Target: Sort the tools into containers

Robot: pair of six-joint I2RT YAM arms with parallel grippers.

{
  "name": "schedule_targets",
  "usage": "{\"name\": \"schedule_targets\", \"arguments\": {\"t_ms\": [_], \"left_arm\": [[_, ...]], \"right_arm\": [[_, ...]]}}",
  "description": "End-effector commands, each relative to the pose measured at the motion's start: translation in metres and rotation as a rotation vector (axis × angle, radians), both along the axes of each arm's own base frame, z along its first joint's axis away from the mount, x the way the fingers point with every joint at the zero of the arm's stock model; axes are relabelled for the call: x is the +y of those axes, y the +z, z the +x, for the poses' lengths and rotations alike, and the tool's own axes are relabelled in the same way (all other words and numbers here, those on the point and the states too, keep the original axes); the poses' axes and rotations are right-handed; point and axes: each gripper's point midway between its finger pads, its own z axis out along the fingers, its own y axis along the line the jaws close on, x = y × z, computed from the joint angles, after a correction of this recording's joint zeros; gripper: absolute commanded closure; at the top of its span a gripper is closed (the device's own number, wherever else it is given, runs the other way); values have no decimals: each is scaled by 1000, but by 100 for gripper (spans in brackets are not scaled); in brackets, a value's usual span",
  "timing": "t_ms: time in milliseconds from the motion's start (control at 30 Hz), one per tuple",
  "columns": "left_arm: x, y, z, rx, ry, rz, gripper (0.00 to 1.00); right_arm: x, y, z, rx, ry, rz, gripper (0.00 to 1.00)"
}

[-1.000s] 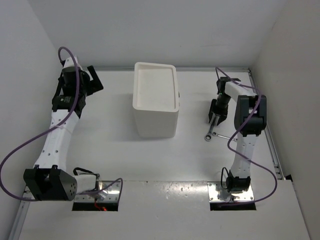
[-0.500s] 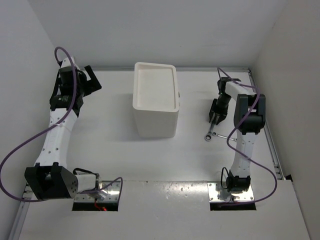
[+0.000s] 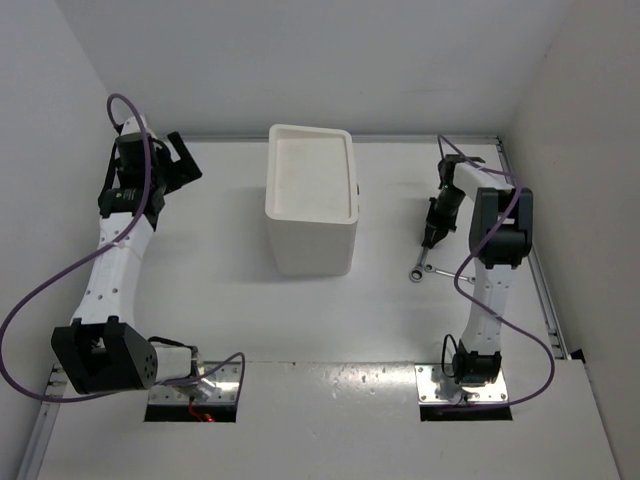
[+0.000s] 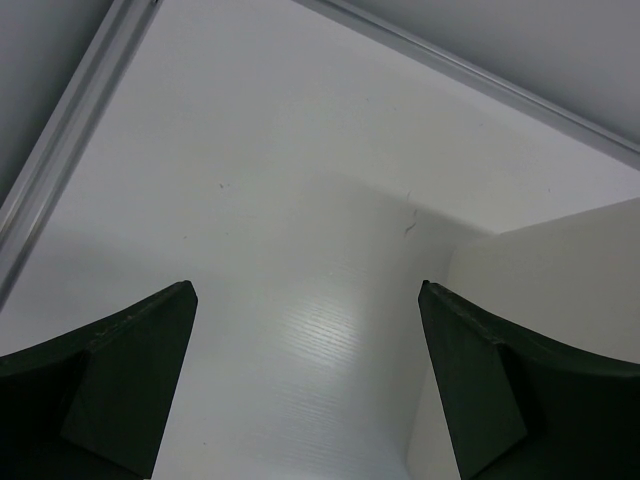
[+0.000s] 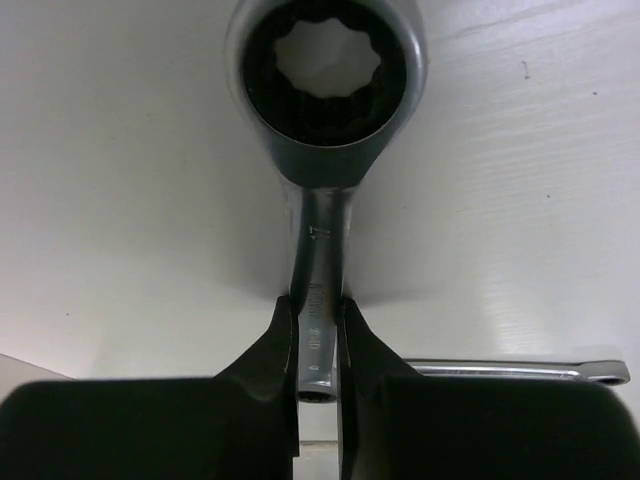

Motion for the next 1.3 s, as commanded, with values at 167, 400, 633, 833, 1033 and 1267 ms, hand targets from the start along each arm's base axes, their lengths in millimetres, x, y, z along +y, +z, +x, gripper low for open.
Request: {"name": "schedule_targets", "arguments": {"t_ms": [167, 400, 633, 833, 1033, 1267], "left_arm": [[1, 4, 3, -30, -10, -26, 0], [-3, 4, 3, -33, -22, -42, 0], [-3, 2, 4, -33, -22, -42, 0], [-4, -2, 5, -24, -30, -47, 0], [-6, -1, 5, -24, -40, -52, 0], [-6, -5, 7, -14, -44, -45, 0]], "right_arm": [[12, 11, 8, -86, 188, 175, 100], [21, 48, 12, -203, 285, 233, 100], [37, 98, 14, -324, 359, 328, 100], [52, 153, 24, -460, 422, 435, 100], [62, 248, 54, -759, 546, 465, 100], [79, 365, 77, -1135, 656, 421, 100]]}}
